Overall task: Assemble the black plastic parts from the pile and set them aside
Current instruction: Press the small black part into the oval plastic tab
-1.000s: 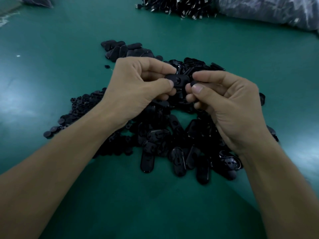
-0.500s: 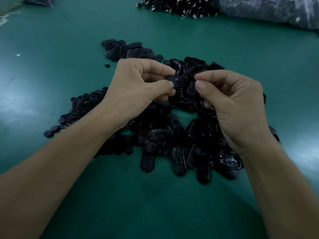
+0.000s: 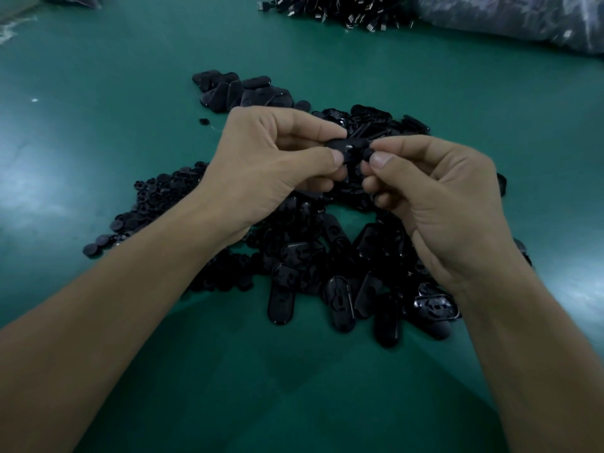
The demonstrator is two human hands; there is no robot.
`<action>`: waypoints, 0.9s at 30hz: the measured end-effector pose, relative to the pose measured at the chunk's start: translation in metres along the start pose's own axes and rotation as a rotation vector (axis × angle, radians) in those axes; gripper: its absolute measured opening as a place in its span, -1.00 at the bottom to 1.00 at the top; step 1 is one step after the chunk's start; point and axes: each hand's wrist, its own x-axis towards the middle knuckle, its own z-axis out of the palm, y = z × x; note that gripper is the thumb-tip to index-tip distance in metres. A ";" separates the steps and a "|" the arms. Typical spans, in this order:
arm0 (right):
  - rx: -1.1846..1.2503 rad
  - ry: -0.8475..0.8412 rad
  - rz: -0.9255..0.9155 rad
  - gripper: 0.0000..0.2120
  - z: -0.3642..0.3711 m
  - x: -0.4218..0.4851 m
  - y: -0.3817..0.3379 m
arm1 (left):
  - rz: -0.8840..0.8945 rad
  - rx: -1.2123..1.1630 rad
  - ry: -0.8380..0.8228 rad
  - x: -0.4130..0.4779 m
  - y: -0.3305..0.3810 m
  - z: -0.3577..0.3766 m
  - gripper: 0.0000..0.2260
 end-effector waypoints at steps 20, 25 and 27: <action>-0.426 0.040 -0.199 -0.81 0.009 -0.004 -0.001 | 0.040 0.057 -0.041 -0.002 -0.001 0.003 -0.84; -0.443 0.046 -0.197 -0.81 0.011 -0.005 0.000 | 0.042 0.086 -0.044 -0.002 -0.003 0.003 -0.83; -0.443 0.060 -0.177 -0.81 0.010 -0.005 0.001 | 0.047 0.101 -0.050 -0.002 -0.003 0.003 -0.83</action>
